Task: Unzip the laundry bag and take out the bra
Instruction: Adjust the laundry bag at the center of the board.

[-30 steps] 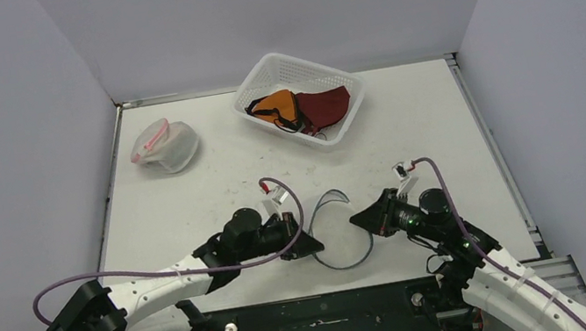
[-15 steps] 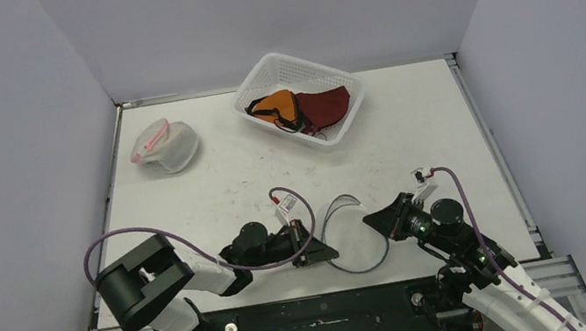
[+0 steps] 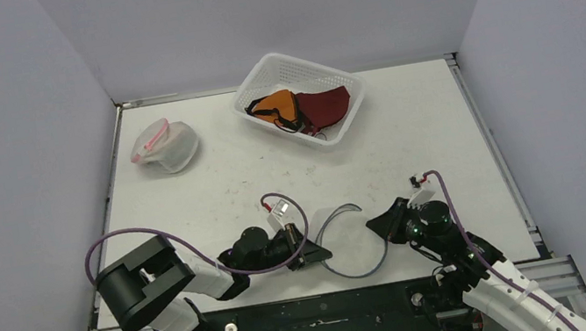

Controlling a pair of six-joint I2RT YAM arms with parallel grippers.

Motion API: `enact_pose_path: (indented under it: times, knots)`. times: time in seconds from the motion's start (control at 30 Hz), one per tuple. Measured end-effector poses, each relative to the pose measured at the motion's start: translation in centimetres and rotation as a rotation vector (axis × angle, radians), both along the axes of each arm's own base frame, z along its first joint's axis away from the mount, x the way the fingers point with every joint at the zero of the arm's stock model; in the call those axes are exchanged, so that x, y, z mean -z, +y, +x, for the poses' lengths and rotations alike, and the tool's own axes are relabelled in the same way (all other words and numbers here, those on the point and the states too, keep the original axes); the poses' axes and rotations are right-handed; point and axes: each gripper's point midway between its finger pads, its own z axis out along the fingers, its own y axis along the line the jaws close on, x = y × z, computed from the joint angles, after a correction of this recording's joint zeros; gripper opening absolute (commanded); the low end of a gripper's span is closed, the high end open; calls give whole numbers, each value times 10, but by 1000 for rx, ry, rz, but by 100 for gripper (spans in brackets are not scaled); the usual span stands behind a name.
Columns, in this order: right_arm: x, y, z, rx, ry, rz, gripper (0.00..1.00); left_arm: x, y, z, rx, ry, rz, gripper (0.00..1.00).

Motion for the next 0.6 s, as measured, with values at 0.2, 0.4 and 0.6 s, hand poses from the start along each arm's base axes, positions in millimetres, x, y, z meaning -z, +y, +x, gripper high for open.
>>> enact_pose_path:
  times: [0.2,0.4,0.6]
  knots:
    - [23,-3,3,21,39,-33,5,3,3,14,-42,-74,111,0]
    - [43,-3,3,40,74,-36,5,27,10,25,-79,-83,268,17]
    - [51,1,1,28,89,-29,5,38,17,34,-99,-103,389,55]
